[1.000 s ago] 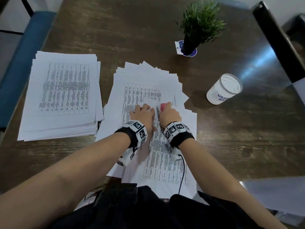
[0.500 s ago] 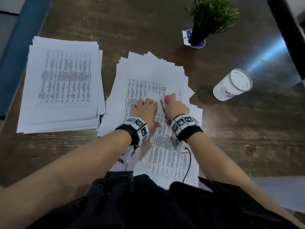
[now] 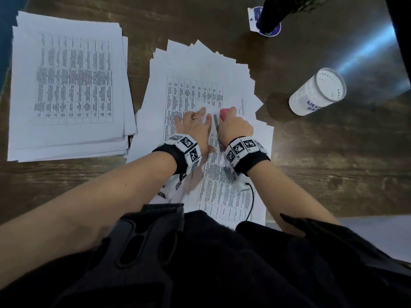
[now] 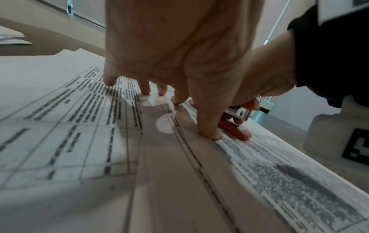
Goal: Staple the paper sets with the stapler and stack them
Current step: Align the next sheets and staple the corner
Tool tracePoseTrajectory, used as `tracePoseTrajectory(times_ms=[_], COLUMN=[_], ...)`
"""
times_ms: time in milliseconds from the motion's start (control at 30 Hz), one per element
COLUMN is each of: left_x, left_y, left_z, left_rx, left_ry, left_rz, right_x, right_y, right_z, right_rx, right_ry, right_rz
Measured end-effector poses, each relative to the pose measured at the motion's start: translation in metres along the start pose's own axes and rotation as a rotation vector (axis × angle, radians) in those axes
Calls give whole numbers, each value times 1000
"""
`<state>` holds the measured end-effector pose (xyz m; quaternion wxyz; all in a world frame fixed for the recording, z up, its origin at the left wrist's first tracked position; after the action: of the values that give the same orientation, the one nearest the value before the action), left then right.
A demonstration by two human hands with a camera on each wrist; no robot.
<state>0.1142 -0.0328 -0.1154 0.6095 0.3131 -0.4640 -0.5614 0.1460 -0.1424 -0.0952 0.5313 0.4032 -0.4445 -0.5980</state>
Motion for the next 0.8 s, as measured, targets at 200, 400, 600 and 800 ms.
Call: tracePoseTrajectory(times_ms=[200,400,600,800], left_x=[4,4,-2,-8], left_y=[7,5,2,3], left_z=[1,1,2,3], left_rx=[-35,-12,15,-5], left_ry=[43,45,7,6], left_rz=[-51,-42,-4,84], right_x=[6,-4,-13,-16], right_y=[0,-4,1,4], right_z=[-15,-12,-24,-29], right_rx=[33,37,60,68], right_ry=[144,-11,-8,-14], right_rz=[102,-57,-76,-90])
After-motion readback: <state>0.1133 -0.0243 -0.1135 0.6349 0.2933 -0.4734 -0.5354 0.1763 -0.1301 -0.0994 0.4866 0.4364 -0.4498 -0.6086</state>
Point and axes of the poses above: each hand's wrist, its own z-axis away from the middle knuckle, its own y-axis out of the back of the hand, x = y × z, the point moved 2 cm from there along -z, towards the middle knuckle, and after that the axes turned 2 degrees about x, right-handed, at the moved point
